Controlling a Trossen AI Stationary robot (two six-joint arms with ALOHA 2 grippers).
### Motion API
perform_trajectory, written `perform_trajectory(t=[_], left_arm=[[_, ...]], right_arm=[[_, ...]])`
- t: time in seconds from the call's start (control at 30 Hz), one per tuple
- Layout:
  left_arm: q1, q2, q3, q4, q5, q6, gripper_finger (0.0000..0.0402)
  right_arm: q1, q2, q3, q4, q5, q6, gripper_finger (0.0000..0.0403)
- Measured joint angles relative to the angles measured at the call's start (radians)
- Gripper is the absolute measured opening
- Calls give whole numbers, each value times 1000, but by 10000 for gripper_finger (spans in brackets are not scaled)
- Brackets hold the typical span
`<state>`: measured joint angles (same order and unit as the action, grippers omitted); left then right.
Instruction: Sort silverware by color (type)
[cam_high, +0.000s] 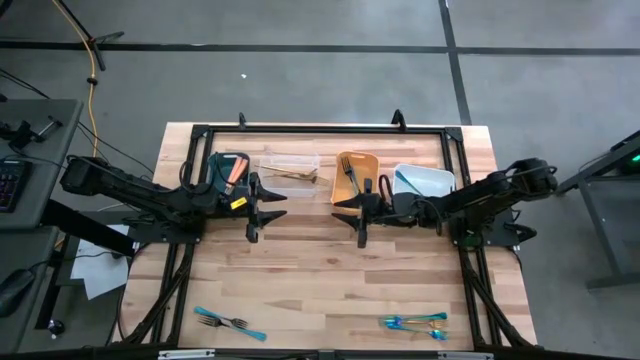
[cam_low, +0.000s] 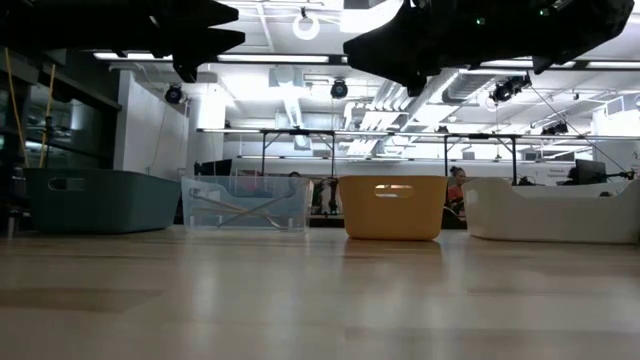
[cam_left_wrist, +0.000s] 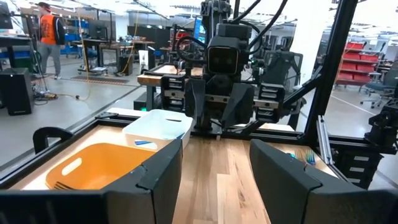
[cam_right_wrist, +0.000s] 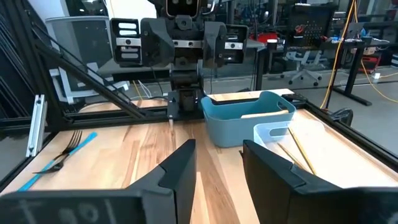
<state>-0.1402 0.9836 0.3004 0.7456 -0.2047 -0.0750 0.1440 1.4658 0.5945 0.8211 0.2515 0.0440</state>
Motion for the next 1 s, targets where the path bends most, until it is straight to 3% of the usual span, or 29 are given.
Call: perform_trajectory(t=[1.0], left_arm=[[0, 0, 0, -1, 0, 0, 181]], right_arm=[[0, -1, 0, -23, 0, 8, 126]])
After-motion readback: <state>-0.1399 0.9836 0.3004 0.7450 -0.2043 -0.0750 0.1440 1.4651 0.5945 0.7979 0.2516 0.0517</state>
